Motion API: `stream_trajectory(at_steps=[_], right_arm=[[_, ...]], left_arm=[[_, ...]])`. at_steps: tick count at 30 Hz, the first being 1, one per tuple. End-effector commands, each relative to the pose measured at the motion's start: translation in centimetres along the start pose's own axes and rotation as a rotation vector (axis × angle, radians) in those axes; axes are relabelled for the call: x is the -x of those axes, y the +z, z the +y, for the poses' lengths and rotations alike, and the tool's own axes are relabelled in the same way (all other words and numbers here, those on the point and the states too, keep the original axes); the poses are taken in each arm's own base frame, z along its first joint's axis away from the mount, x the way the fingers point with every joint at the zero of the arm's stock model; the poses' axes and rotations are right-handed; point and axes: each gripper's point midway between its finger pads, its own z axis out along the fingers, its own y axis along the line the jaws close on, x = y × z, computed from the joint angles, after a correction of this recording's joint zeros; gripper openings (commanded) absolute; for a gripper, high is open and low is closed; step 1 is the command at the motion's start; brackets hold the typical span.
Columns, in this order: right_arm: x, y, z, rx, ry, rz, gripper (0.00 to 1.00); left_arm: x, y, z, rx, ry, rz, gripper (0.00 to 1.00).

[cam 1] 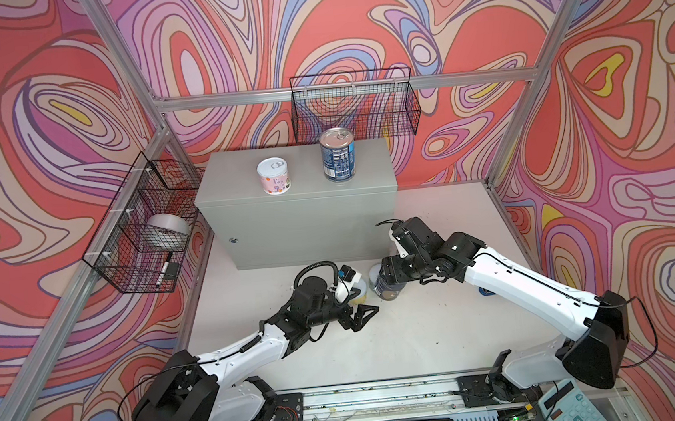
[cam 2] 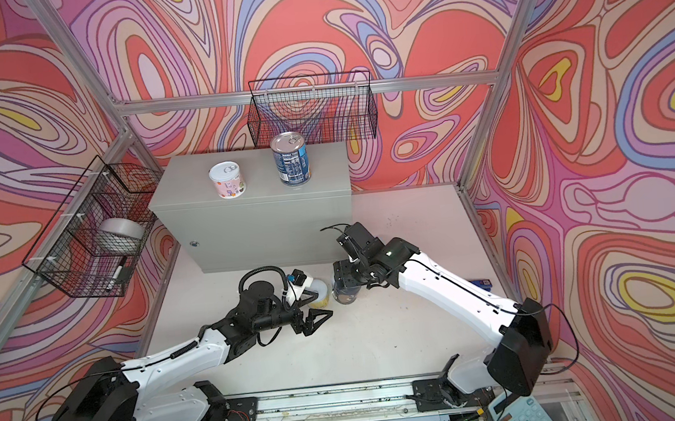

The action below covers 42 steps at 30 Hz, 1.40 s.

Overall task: Place and organize the canned foods onto the counter
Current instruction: 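Lift the dark blue can with the right gripper toward the left gripper, then close the left gripper on the dark blue can held by the right gripper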

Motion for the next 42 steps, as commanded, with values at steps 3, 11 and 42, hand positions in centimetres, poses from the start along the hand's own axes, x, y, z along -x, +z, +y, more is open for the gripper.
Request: stream_trajectory(at_steps=[3,11,42], right_arm=[[2.5,-2.1,2.2,0.094,-0.013,-0.080,0.58],[2.2,-2.7,3.4,0.162,-0.040,-0.054,0.57],[2.1,-6.4,6.2,0.482,0.030,0.009,0.57]], left_arm=[[1.4,1.0,-0.7,-0.029,0.040,-0.036,0.89],[4.4,0.9,-1.0,-0.019,0.075,-0.104,0.89],[7.4,1.5,-2.6,-0.087,0.157,-0.124,0.79]])
